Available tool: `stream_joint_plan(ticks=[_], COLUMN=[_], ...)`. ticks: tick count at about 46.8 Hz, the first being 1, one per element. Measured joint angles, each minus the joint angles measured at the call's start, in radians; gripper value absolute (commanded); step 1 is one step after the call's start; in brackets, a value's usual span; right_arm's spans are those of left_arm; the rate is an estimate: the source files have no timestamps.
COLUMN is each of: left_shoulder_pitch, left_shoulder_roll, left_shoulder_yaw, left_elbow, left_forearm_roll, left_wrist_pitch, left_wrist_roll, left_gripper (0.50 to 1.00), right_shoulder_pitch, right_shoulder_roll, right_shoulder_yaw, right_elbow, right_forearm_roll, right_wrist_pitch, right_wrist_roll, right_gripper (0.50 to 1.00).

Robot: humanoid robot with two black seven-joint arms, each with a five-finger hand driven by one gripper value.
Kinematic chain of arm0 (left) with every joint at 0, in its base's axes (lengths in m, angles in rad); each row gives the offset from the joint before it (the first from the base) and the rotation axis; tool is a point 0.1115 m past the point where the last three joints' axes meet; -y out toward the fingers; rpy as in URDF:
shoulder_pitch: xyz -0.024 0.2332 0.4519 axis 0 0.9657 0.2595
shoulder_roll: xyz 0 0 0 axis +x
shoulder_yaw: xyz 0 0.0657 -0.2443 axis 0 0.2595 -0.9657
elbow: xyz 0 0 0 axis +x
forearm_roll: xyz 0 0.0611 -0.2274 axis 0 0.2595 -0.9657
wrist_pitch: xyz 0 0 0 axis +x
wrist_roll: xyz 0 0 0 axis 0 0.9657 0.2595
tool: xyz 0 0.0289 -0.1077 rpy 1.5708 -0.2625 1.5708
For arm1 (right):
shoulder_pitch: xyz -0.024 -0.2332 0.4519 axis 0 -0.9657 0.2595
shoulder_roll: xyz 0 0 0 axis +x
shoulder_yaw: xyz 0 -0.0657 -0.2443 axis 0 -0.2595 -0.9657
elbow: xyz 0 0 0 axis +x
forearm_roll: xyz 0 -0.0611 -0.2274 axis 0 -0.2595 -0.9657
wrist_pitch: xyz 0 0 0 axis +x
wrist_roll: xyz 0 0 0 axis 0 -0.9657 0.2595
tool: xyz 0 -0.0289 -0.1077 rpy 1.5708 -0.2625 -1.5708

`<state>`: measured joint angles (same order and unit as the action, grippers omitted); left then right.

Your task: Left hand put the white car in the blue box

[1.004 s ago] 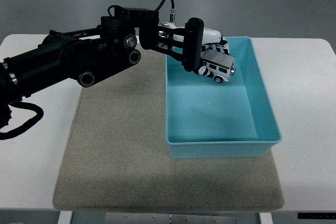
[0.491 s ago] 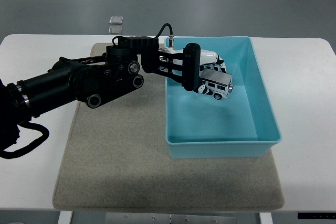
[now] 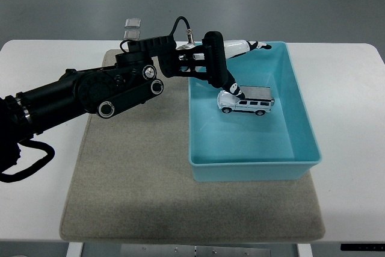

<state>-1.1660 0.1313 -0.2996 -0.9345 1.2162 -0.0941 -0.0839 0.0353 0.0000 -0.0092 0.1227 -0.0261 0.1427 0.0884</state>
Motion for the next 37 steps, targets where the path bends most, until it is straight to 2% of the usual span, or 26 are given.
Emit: stream_joint_plan(ticks=[9,18,21,25,31,37], left_shoulder_pitch=[-0.005,0.004,0.008,0.009,0.018,0.063], left_shoulder_roll=[0.089,0.224,0.266,0.332,0.409,0.473], left_shoulder_yaw=[-0.061,-0.113,-0.119,-0.121,-0.121,-0.124], left_elbow=[-0.006,-0.006,-0.004,0.002,0.006,0.014], left_forearm_roll=[-0.244,-0.585,-0.705,-0.858,-1.007,-1.163], left_wrist_pitch=[-0.02,-0.029,-0.06,-0.132,-0.213,-0.286], left_wrist_roll=[0.006,0.006,0.006,0.007,0.01,0.013], left_gripper=[1.0,1.0,1.0,1.0,1.0,1.0], right_shoulder_pitch=[0.0,0.0,0.0,0.0,0.0,0.0], right_shoulder_roll=[0.0,0.0,0.0,0.0,0.0,0.0], right_shoulder_yaw=[0.0,0.0,0.0,0.0,0.0,0.0], right_elbow=[0.0,0.0,0.0,0.0,0.0,0.0], right_forearm_roll=[0.0,0.0,0.0,0.0,0.0,0.0], right_wrist_pitch=[0.0,0.0,0.0,0.0,0.0,0.0], right_wrist_roll=[0.0,0.0,0.0,0.0,0.0,0.0], right_gripper=[0.936,0.936,0.936,0.936,0.936,0.936])
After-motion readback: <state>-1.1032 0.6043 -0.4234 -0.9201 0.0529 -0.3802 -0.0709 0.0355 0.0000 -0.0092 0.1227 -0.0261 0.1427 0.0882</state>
